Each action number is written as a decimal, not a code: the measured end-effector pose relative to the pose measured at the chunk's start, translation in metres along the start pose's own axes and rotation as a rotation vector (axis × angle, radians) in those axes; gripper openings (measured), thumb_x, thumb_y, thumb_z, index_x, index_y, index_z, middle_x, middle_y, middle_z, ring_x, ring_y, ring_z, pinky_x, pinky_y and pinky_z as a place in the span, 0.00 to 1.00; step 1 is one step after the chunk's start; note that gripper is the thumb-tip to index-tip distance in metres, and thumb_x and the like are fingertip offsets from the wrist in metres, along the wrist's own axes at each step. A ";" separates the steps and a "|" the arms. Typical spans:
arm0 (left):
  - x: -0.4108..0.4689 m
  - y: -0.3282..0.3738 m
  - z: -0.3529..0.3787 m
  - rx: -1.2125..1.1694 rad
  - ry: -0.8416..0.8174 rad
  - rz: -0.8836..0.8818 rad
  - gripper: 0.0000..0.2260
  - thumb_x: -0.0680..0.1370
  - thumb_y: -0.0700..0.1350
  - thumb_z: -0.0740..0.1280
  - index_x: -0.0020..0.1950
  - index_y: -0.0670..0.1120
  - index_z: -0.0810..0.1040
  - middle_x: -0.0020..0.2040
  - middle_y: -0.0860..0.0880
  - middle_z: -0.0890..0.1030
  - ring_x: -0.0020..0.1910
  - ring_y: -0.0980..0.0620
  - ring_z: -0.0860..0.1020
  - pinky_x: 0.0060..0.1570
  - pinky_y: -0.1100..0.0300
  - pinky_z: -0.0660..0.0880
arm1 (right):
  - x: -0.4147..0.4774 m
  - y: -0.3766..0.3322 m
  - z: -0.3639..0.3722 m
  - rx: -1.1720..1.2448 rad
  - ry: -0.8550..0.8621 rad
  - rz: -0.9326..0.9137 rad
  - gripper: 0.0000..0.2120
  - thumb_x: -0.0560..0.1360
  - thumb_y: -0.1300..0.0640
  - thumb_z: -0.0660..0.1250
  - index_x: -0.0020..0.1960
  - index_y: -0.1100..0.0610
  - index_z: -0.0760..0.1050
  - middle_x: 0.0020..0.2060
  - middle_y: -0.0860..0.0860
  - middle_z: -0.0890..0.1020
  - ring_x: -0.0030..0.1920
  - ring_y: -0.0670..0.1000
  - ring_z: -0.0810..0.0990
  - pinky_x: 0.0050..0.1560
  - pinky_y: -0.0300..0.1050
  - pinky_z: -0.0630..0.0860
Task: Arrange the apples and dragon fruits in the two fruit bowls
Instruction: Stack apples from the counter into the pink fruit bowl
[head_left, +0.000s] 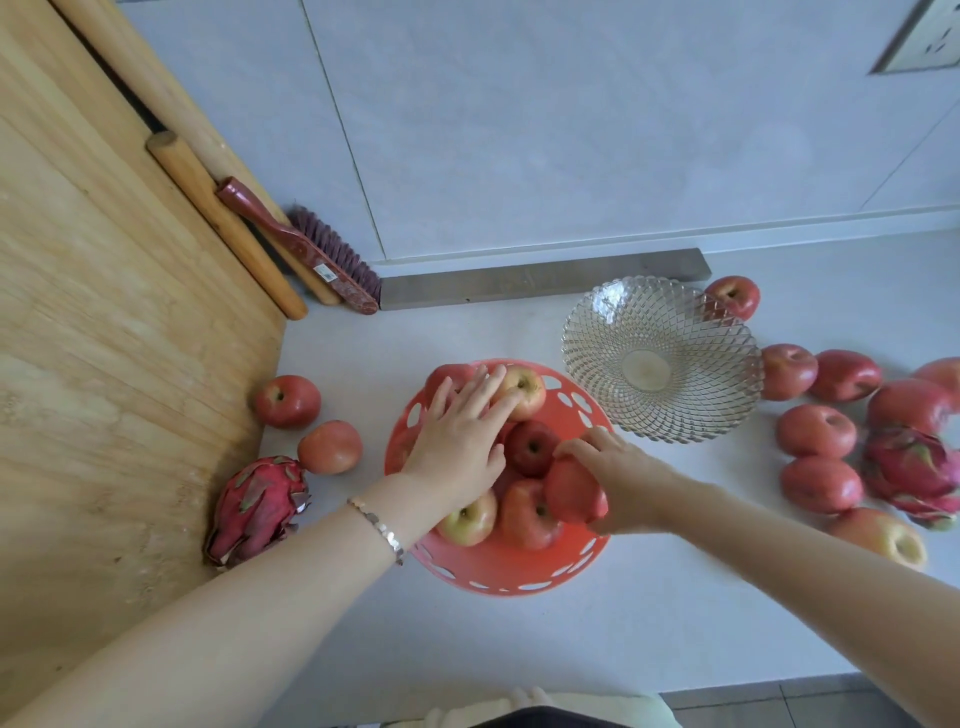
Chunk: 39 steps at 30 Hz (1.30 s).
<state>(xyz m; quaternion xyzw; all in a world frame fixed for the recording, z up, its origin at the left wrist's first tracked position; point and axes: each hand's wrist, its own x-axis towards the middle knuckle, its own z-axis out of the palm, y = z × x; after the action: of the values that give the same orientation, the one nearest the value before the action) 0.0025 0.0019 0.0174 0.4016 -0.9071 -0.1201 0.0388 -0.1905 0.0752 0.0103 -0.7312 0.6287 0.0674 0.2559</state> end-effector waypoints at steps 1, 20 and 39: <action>-0.007 0.002 0.003 -0.027 0.051 0.032 0.25 0.74 0.43 0.63 0.71 0.47 0.67 0.77 0.46 0.58 0.76 0.46 0.57 0.73 0.47 0.49 | 0.000 0.000 -0.004 0.018 0.000 -0.006 0.37 0.61 0.51 0.73 0.67 0.47 0.62 0.58 0.52 0.66 0.57 0.53 0.69 0.54 0.44 0.72; -0.028 0.039 0.043 0.132 -0.286 -0.008 0.22 0.75 0.51 0.63 0.67 0.47 0.67 0.63 0.49 0.73 0.57 0.44 0.76 0.50 0.50 0.69 | 0.018 -0.024 -0.008 -0.360 -0.032 0.235 0.35 0.66 0.42 0.68 0.66 0.56 0.59 0.62 0.57 0.69 0.61 0.58 0.68 0.54 0.47 0.70; -0.030 0.013 0.019 -0.181 0.167 0.127 0.14 0.72 0.44 0.60 0.52 0.45 0.81 0.52 0.49 0.82 0.50 0.50 0.79 0.59 0.58 0.69 | 0.017 -0.013 -0.020 -0.166 0.005 0.041 0.41 0.58 0.26 0.59 0.60 0.53 0.68 0.55 0.50 0.72 0.64 0.55 0.63 0.68 0.52 0.63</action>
<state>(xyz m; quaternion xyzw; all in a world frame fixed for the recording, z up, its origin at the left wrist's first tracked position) 0.0099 0.0359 0.0033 0.3467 -0.9098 -0.1648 0.1578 -0.1790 0.0520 0.0246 -0.7369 0.6366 0.1225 0.1914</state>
